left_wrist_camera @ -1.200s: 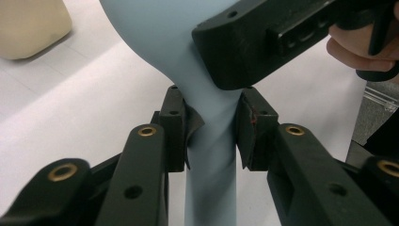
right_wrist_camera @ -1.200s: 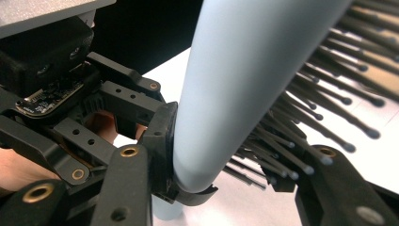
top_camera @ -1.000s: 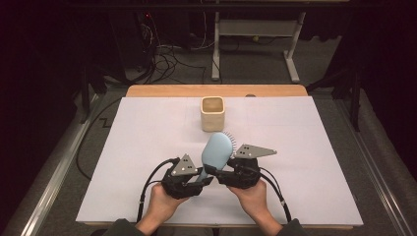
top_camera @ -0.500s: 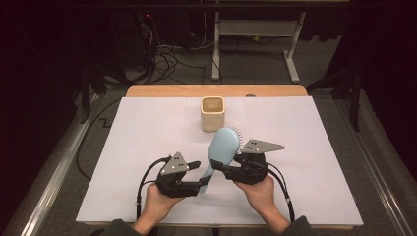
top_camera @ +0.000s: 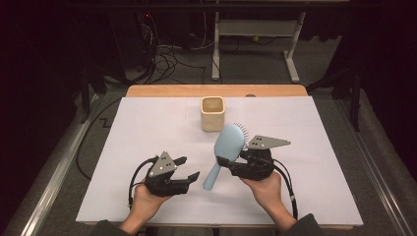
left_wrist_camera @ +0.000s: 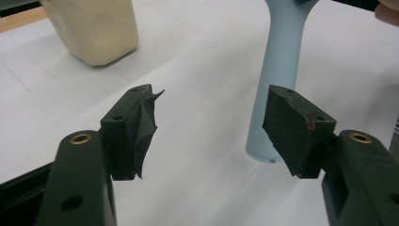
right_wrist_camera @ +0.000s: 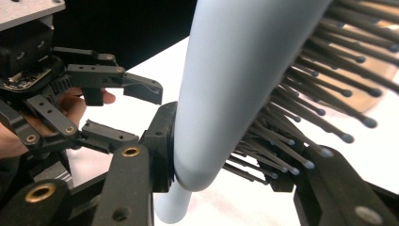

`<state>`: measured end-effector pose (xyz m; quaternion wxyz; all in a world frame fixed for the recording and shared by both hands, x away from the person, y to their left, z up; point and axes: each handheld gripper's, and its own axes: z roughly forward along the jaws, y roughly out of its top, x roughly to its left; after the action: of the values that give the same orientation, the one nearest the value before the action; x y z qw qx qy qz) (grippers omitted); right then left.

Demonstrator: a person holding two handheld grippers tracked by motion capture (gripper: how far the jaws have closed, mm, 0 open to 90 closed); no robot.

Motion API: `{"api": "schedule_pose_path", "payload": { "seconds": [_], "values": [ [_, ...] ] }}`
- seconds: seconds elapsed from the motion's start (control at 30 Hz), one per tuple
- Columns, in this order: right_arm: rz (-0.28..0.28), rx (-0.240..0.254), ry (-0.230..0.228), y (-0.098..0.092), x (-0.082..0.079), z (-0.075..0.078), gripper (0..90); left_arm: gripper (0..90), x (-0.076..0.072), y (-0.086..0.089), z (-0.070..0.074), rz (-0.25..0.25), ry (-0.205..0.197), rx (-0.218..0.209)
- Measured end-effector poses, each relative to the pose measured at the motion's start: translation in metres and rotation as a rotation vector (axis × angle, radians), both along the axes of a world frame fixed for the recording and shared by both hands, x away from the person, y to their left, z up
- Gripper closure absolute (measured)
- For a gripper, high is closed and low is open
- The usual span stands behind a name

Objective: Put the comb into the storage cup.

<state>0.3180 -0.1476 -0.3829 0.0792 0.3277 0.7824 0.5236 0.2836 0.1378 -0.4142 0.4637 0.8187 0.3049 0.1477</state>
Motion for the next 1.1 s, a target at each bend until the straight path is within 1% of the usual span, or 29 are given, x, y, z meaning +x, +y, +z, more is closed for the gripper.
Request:
{"api": "schedule_pose_path", "payload": {
  "seconds": [0.1,0.13,0.17,0.33,0.37,0.4,0.43,0.5,0.53,0.57,0.67,0.7,0.77,0.8,0.83,0.87,0.93,1.0,1.03,1.1],
  "values": [
    [-0.005,-0.005,0.000,-0.002,0.001,0.001,54.9,34.2,-0.001,0.011,-0.002,0.032,-0.015,-0.009],
    [-0.005,-0.005,0.000,-0.002,0.001,0.001,54.9,34.0,-0.001,0.011,-0.002,0.032,-0.015,-0.009],
    [-0.012,-0.008,0.002,-0.004,0.003,0.002,54.8,33.8,-0.001,0.016,-0.002,0.048,-0.024,-0.014],
    [-0.020,-0.021,0.005,-0.006,0.004,0.003,54.6,33.4,-0.002,0.031,-0.005,0.071,-0.030,-0.034],
    [-0.020,-0.021,0.005,-0.006,0.004,0.003,54.6,33.4,-0.002,0.031,-0.005,0.071,-0.030,-0.034],
    [-0.022,-0.030,0.004,-0.007,0.005,0.005,54.6,33.4,-0.003,0.037,-0.007,0.082,-0.033,-0.039],
    [-0.022,-0.030,0.004,-0.007,0.005,0.005,54.6,33.4,-0.003,0.037,-0.007,0.082,-0.033,-0.039],
    [-0.025,-0.044,0.001,-0.010,0.005,0.007,54.5,33.5,-0.005,0.046,-0.010,0.097,-0.040,-0.037],
    [-0.025,-0.044,0.001,-0.010,0.005,0.007,54.5,33.6,-0.005,0.046,-0.010,0.097,-0.040,-0.037],
    [-0.031,-0.055,-0.005,-0.012,0.006,0.008,54.5,33.7,-0.005,0.048,-0.011,0.104,-0.041,-0.033],
    [-0.040,-0.069,-0.005,-0.016,0.007,0.010,54.4,34.3,-0.005,0.059,-0.017,0.131,-0.050,-0.014],
    [-0.040,-0.069,-0.005,-0.016,0.007,0.010,54.4,34.4,-0.005,0.059,-0.017,0.131,-0.050,-0.014],
    [-0.046,-0.079,-0.010,-0.020,0.007,0.013,54.4,34.8,-0.006,0.066,-0.021,0.152,-0.053,-0.033],
    [-0.046,-0.079,-0.010,-0.020,0.007,0.013,54.4,34.9,-0.006,0.066,-0.021,0.152,-0.053,-0.033],
    [-0.042,-0.072,-0.027,-0.022,0.006,0.015,54.3,34.9,-0.008,0.070,-0.023,0.162,-0.060,-0.035],
    [-0.042,-0.071,-0.031,-0.023,0.006,0.017,54.4,34.9,-0.008,0.072,-0.025,0.169,-0.063,-0.038],
    [-0.045,-0.074,-0.031,-0.025,0.006,0.018,54.4,34.9,-0.009,0.076,-0.027,0.181,-0.065,-0.042],
    [-0.049,-0.074,-0.026,-0.026,0.007,0.019,54.3,34.4,-0.009,0.077,-0.027,0.183,-0.062,-0.042],
    [-0.057,-0.075,-0.019,-0.028,0.009,0.019,54.3,33.0,-0.008,0.081,-0.030,0.197,-0.054,-0.044],
    [-0.060,-0.075,-0.018,-0.029,0.010,0.019,54.4,32.4,-0.008,0.084,-0.031,0.200,-0.050,-0.046]
  ]
}}
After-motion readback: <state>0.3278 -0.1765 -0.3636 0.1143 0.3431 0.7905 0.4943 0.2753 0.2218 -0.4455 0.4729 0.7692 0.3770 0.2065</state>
